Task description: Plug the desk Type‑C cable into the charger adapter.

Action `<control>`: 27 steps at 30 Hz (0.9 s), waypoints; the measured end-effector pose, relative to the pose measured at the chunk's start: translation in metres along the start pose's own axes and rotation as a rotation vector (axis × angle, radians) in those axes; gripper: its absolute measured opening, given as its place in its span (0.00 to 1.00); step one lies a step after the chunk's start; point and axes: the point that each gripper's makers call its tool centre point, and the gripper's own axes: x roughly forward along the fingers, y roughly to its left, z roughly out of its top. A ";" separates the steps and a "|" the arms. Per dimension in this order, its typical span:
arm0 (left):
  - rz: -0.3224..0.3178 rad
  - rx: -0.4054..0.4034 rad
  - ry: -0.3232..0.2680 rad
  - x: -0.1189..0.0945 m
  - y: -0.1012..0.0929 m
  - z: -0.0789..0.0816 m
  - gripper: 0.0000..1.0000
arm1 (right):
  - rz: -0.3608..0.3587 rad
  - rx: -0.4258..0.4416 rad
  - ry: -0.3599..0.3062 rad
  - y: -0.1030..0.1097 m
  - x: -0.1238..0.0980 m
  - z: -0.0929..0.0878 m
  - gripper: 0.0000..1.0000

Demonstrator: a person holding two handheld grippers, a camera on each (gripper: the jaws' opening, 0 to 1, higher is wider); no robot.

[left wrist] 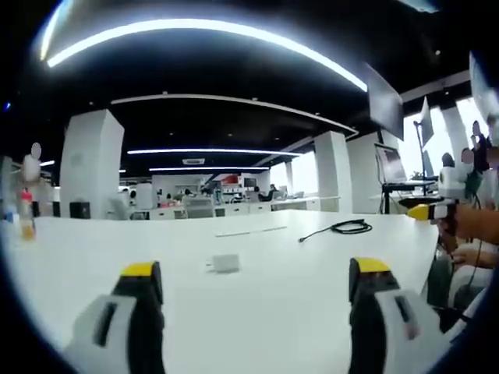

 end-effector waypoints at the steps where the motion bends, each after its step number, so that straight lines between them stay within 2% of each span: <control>1: 0.001 0.001 0.001 0.000 0.000 0.000 1.00 | 0.000 0.000 0.000 0.000 0.000 0.000 1.00; 27: 0.014 -0.005 0.012 -0.004 0.003 -0.005 1.00 | -0.005 0.008 0.001 -0.001 0.000 -0.002 1.00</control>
